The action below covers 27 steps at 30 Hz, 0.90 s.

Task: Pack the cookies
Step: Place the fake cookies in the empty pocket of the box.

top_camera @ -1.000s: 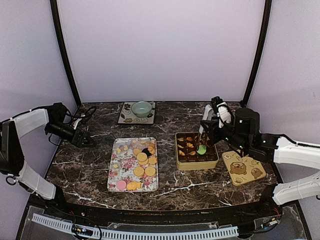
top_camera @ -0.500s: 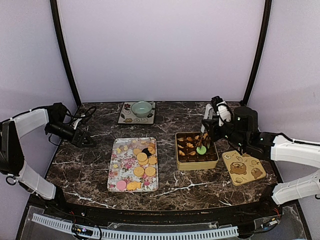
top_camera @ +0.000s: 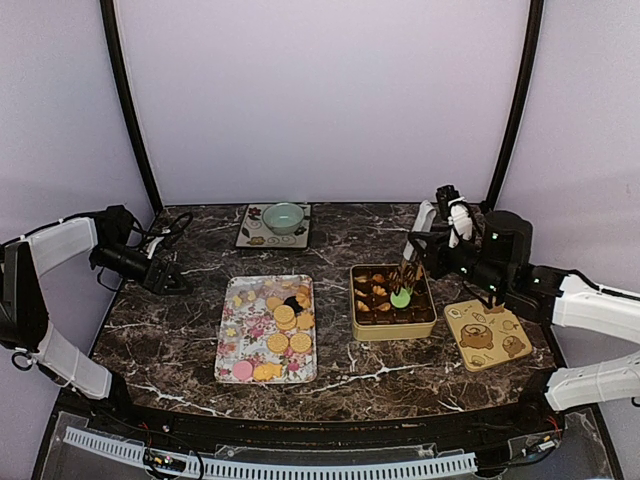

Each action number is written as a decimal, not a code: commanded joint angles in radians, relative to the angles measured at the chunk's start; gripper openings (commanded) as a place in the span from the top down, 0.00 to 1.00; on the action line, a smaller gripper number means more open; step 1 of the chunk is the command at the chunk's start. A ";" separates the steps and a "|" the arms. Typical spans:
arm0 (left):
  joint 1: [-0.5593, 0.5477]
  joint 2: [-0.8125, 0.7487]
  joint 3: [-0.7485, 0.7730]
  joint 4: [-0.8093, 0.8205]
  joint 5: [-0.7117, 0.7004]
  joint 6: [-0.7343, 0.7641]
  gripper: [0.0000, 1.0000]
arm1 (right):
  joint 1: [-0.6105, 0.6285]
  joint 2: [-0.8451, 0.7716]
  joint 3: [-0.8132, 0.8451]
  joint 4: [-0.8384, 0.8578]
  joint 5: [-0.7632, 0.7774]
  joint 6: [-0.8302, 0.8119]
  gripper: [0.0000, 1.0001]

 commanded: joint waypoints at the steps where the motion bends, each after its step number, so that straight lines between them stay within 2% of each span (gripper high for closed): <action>1: -0.004 -0.008 0.018 -0.011 0.011 -0.001 0.04 | -0.001 -0.028 0.003 0.034 -0.052 0.046 0.68; 9: -0.003 -0.009 0.017 -0.014 0.011 0.001 0.04 | 0.000 -0.014 0.003 0.008 -0.049 0.025 0.70; 17: -0.003 -0.007 0.015 -0.009 0.014 -0.003 0.04 | 0.000 -0.013 0.031 -0.111 0.009 -0.056 0.73; 27: -0.003 -0.005 0.021 -0.006 0.021 -0.007 0.04 | 0.000 -0.042 0.048 -0.088 0.023 -0.040 0.71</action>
